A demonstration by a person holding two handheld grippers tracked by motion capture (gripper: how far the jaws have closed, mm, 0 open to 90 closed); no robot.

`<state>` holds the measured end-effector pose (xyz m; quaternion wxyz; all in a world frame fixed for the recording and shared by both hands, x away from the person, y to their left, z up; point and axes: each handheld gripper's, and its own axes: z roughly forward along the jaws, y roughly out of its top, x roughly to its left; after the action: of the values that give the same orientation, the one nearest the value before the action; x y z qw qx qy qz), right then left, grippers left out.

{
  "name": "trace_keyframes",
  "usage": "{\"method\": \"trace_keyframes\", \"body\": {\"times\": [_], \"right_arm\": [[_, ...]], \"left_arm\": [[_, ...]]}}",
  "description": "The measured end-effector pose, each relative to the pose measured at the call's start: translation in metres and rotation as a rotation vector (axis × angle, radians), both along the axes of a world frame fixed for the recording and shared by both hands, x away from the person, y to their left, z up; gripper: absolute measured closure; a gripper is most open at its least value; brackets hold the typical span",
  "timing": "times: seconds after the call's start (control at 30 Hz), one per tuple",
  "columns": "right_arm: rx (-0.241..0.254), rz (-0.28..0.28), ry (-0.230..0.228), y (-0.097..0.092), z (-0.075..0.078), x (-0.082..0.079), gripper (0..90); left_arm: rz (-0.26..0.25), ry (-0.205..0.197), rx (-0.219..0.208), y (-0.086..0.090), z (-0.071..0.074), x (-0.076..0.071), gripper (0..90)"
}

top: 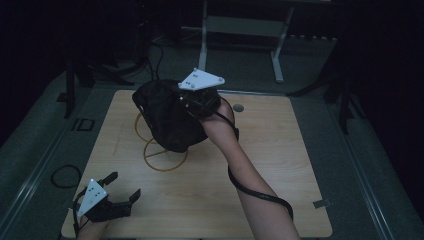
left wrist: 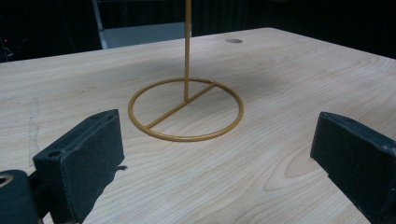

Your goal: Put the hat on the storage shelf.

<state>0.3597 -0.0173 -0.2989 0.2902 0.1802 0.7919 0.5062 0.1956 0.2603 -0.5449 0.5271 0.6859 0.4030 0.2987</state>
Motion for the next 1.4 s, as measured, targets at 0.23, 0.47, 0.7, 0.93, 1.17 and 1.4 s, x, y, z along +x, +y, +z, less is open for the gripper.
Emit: {"method": "trace_keyframes", "body": {"times": [0.23,0.47,0.7,0.93,1.17,1.4], "right_arm": [[-0.019,0.025,0.034,0.014,-0.009,0.005,89.8],[-0.045,0.044,0.087,0.031,-0.021,0.014,89.7],[-0.061,0.037,0.124,0.038,-0.031,0.024,89.6],[-0.064,0.038,0.166,0.041,-0.04,0.035,89.2],[-0.053,0.054,0.179,0.042,-0.038,0.033,83.3],[-0.029,0.124,0.207,0.046,-0.042,0.027,77.2]], "left_arm": [[-0.004,0.003,-0.004,0.002,-0.001,0.0,3.0],[-0.018,0.01,0.002,0.0,-0.003,0.001,3.0],[-0.022,0.014,-0.006,0.002,-0.003,0.001,3.1],[-0.03,0.015,-0.003,0.0,-0.004,0.001,3.8],[-0.037,0.024,-0.004,0.0,-0.005,0.002,3.8],[-0.045,0.026,-0.001,-0.001,-0.005,0.002,3.8]]}}
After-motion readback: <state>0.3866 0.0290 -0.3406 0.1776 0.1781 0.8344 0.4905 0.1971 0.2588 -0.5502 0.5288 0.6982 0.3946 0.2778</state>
